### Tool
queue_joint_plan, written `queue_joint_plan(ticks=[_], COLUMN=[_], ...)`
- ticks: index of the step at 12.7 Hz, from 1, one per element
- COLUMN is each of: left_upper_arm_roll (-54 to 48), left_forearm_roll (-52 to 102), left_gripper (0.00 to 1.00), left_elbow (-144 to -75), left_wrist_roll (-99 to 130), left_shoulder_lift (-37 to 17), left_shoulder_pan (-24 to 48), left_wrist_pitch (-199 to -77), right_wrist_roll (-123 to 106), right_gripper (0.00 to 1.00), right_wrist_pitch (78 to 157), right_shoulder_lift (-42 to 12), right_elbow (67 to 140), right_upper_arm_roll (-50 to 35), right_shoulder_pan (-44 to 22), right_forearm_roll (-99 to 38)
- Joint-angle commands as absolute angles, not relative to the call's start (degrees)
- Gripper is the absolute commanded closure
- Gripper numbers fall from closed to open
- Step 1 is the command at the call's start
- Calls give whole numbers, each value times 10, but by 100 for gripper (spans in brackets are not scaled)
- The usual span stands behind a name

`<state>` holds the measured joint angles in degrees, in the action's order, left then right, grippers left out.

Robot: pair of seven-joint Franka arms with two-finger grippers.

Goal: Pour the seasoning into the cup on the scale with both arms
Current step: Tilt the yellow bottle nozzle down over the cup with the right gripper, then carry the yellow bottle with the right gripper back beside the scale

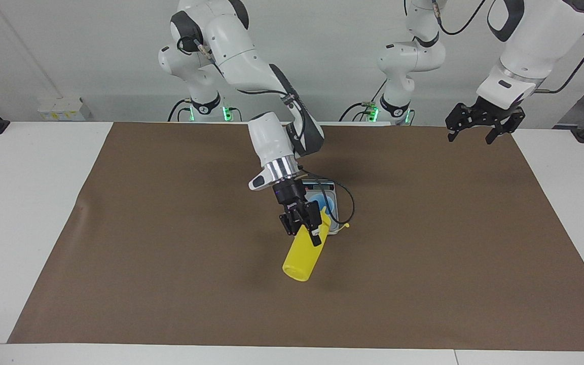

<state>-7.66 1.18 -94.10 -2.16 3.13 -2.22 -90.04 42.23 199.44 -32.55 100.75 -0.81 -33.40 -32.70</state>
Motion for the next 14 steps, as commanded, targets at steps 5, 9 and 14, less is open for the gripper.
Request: queue_joint_plan(ticks=[5, 9, 14], left_upper_arm_roll=[-80, -80, -80], left_forearm_roll=[15, 15, 15], left_gripper=[0, 0, 0], left_elbow=[-953, -953, -953], left_wrist_roll=[-27, -27, -27], left_shoulder_lift=[46, 46, 46], left_shoulder_pan=[-30, -30, -30], left_wrist_pitch=[-898, -898, -898], right_wrist_roll=[412, 412, 403], right_gripper=[100, 100, 100], right_wrist_pitch=[1839, 1756, 1703], right_shoulder_lift=[-237, -182, -129], right_elbow=[1000, 1043, 1100], right_upper_arm_roll=[-7, -6, -3], right_shoulder_pan=[-314, -285, -261], right_forearm_roll=[-440, -440, -437])
